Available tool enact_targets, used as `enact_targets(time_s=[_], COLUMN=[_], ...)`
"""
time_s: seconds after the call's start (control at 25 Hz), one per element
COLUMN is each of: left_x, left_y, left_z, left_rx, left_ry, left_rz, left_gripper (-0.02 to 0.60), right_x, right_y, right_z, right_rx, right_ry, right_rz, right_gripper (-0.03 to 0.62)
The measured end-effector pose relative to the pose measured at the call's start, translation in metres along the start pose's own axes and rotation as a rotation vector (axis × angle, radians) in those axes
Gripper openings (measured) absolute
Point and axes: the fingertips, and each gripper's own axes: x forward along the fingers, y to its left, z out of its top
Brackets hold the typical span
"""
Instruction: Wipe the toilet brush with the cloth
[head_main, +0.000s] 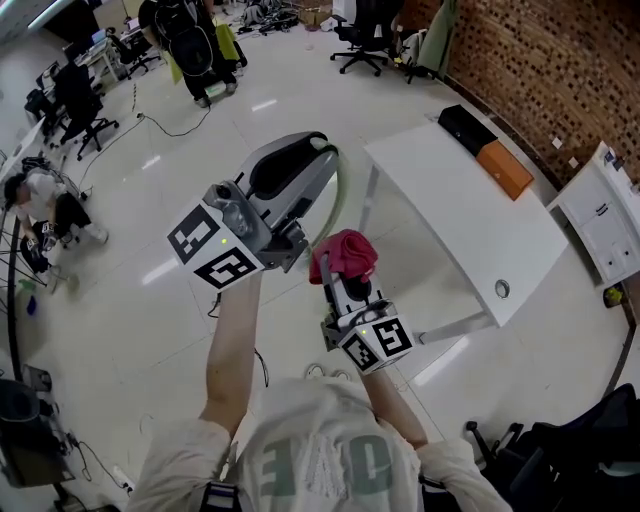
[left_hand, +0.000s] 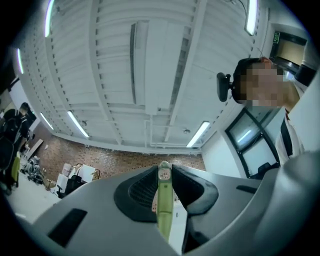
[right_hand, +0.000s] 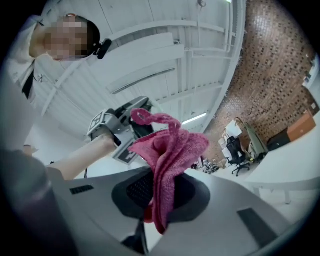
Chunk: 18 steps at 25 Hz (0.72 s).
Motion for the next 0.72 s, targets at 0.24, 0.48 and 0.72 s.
enact_targets(time_s=[0.24, 0.48, 0.72], left_x=[-0.003, -0.014, -0.014], left_y=[0.001, -0.002, -0.008], left_z=[-0.005, -0.017, -0.042], left_rx=[-0.044, -0.047, -0.024], left_ry=[-0.042, -0.033, 0.030], left_rz=[0.047, 0.077, 0.093], left_gripper=[0.094, 0.094, 0.094], right_x=[0.016, 0.010, 0.022], right_y=[-0.004, -0.034, -0.017], right_z=[-0.038, -0.018, 0.024], right_rx=[-0.153, -0.166, -0.240], right_ry=[0.154, 0.140, 0.064], right_rz=[-0.095, -0.241, -0.215], right_gripper=[0.032, 0.032, 0.032])
